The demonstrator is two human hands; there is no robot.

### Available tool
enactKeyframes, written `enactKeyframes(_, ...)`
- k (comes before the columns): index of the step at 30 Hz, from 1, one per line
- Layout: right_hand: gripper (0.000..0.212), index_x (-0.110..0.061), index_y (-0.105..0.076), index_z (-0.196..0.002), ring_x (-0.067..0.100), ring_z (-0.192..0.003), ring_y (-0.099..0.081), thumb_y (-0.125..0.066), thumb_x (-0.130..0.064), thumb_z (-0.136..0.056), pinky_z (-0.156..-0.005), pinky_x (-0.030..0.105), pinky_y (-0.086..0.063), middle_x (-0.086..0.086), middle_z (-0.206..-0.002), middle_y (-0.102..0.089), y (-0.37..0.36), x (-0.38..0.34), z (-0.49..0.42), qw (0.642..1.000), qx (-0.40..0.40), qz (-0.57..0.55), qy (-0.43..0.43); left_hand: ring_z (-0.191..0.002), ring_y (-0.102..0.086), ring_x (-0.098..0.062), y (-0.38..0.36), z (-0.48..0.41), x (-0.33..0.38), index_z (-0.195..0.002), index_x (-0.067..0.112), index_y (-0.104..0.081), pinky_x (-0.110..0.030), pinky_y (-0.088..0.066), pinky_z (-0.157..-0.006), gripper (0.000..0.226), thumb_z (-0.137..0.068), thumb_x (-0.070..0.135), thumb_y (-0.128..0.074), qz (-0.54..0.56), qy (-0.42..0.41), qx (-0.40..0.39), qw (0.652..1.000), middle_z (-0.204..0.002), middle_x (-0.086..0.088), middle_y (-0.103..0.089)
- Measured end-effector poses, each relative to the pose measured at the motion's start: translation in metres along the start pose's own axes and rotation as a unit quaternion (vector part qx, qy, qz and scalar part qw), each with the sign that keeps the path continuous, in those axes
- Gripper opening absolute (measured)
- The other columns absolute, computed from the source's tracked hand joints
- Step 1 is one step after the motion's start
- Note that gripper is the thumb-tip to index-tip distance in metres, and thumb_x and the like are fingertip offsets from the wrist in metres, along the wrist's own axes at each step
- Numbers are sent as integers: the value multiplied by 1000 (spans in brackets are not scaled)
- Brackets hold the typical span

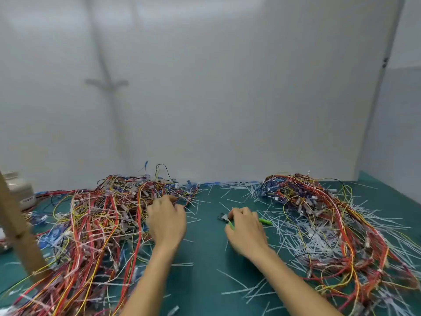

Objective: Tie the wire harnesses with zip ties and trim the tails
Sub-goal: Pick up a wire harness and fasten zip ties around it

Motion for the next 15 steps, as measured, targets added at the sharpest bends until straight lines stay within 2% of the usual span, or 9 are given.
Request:
enactKeyframes(2,33,-18,-51,-127,25,-119,-43,-47,-30,-97,-100,38,-41,5,-132,-49,-10,-1,-5,999,-1,50,8,-126,-41,-32,6,-13,-8,-122,6,-59,-47,-36,-102,32,-92,17,-54,-105,7,70,992,-134,-16,-53)
enactKeyframes(4,33,-18,-50,-129,25,-121,-42,-45,-30,-98,-101,40,-38,4,-133,-48,-22,-5,-7,997,-9,72,26,-131,-34,-40,14,-28,-17,-128,-2,-49,-53,-34,-107,40,-92,15,-55,-137,30,93,986,-142,-25,-42)
enactKeyframes(6,31,-19,-49,-128,25,-122,-41,-45,-28,-99,-102,41,-37,4,-133,-47,-31,-9,-10,995,-16,84,43,-129,-36,-45,15,-41,-21,-134,-9,-38,-55,-37,-105,48,-95,15,-54,-129,59,63,988,-143,-30,-38)
enactKeyframes(8,28,-20,-50,-126,25,-122,-41,-44,-27,-99,-101,40,-36,3,-133,-47,-36,-10,-11,994,-8,99,54,-123,-43,-47,14,-52,-26,-136,-12,-33,-54,-40,-98,50,-98,15,-51,-118,71,41,990,-137,-32,-43)
enactKeyframes(11,30,-20,-51,-127,23,-121,-42,-46,-21,-98,-101,38,-36,-1,-135,-47,-39,-4,-12,992,8,108,57,-108,-57,-46,11,-67,-39,-128,-9,-42,-53,-47,-90,41,-99,17,-52,-109,77,33,991,-119,-29,-59)
enactKeyframes(13,38,-20,-49,-133,22,-123,-42,-50,-14,-95,-101,36,-37,-2,-137,-47,-37,2,-14,991,17,119,54,-100,-62,-42,8,-71,-44,-112,-2,-54,-50,-51,-88,35,-99,30,-55,-136,85,-1,987,-107,-23,-65)
enactKeyframes(15,45,-20,-48,-136,22,-124,-41,-52,-9,-93,-101,34,-37,-3,-139,-47,-34,8,-17,991,26,124,49,-98,-63,-39,7,-71,-43,-103,5,-58,-44,-50,-86,35,-98,40,-54,-160,101,-12,982,-104,-18,-67)
Point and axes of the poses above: each hand's wrist, its own z-axis away from the middle knuckle, its own y-axis out of the back of the hand, x = y × z, the point moved 2 cm from there along -z, towards the middle knuckle
